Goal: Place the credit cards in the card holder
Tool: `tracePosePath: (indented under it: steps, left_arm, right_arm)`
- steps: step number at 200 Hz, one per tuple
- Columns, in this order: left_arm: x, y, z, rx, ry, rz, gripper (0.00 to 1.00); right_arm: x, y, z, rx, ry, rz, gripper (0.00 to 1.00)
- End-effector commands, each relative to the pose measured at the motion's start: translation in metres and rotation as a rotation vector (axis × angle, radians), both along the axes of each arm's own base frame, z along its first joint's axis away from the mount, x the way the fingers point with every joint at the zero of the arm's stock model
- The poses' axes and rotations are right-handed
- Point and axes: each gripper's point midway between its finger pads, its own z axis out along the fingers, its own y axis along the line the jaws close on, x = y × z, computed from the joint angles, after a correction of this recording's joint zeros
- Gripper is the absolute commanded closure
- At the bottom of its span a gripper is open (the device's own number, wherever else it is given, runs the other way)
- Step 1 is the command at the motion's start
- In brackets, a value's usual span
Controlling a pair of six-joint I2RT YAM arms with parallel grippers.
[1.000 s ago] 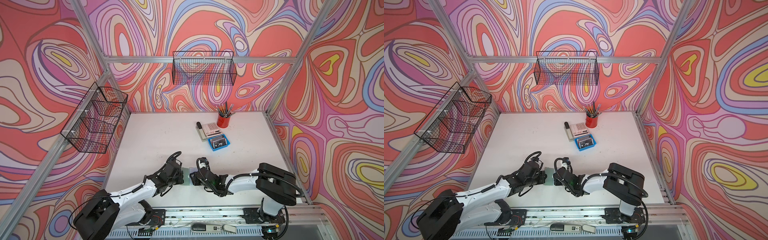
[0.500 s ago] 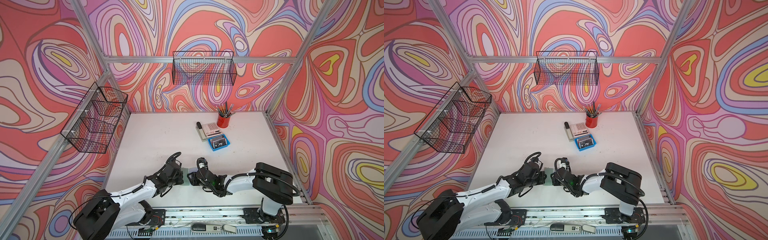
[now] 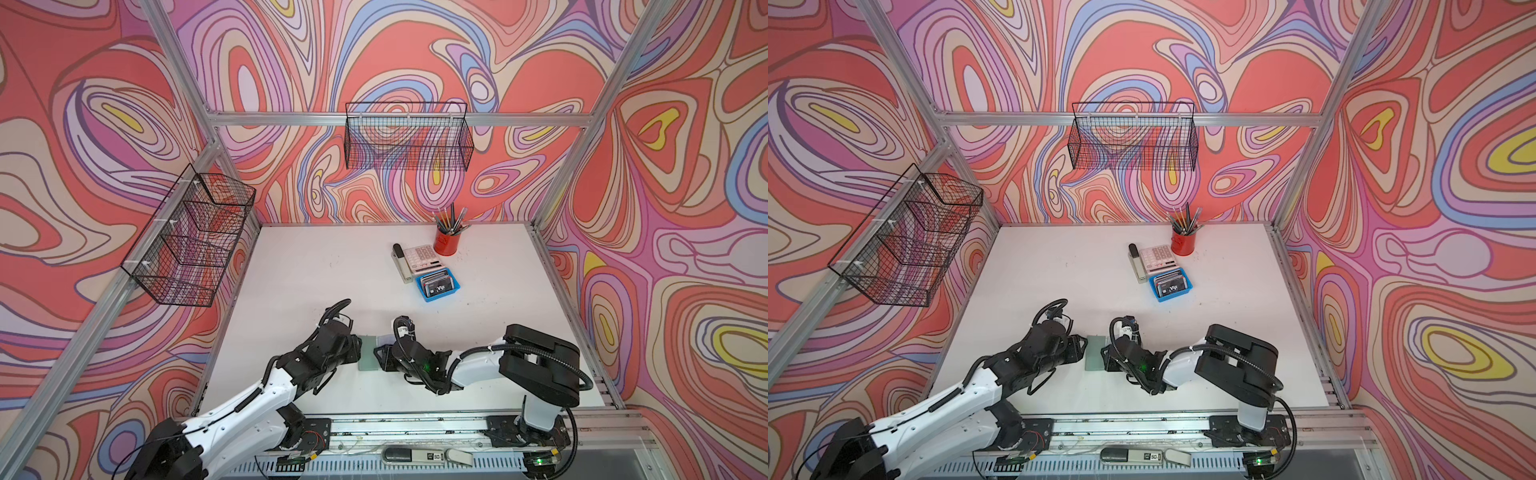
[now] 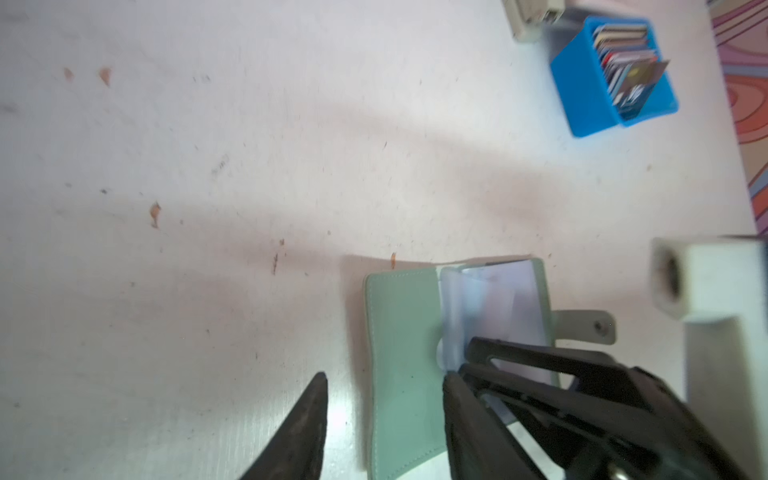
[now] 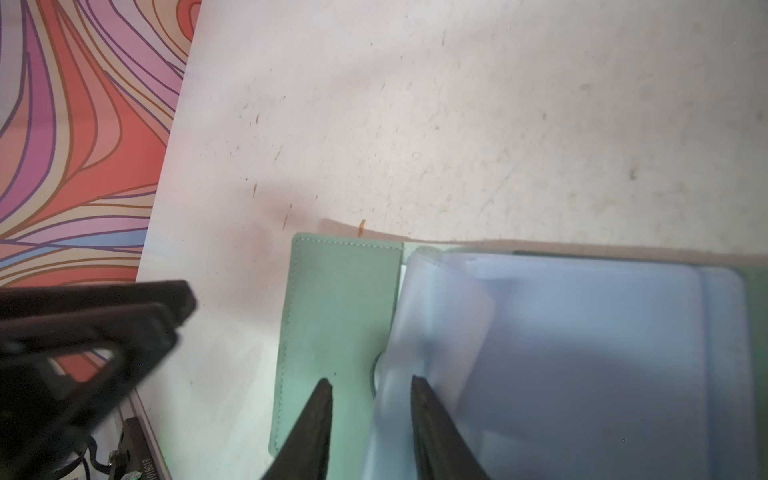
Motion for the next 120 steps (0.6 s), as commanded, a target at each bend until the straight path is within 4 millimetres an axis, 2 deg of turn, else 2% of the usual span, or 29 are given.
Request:
tracePosePath:
  steps: [1, 22, 25, 36, 83, 120]
  left_arm:
    - [0.003, 0.011, 0.025, 0.036, -0.049, 0.025, 0.52]
    - [0.007, -0.007, 0.033, -0.03, -0.064, -0.032, 0.57]
    - [0.012, -0.014, 0.047, -0.06, -0.085, -0.045, 0.58]
    - [0.017, -0.03, 0.051, -0.106, -0.083, -0.086, 0.61]
    - [0.031, -0.076, 0.024, -0.229, 0.015, -0.164, 0.74]
    - [0.037, -0.092, -0.003, -0.271, 0.081, -0.168, 0.8]
  right_arm:
    - [-0.007, -0.007, -0.014, -0.027, 0.02, 0.002, 0.66]
    - [-0.007, -0.008, -0.012, -0.016, 0.017, -0.001, 0.66]
    - [-0.007, -0.008, -0.012, -0.015, 0.016, -0.001, 0.66]
    - [-0.007, -0.008, -0.011, -0.012, 0.012, 0.0, 0.66]
    - [-0.007, -0.01, -0.008, -0.006, 0.004, 0.001, 0.66]
    - [-0.008, -0.009, -0.008, -0.004, 0.0, 0.006, 0.66]
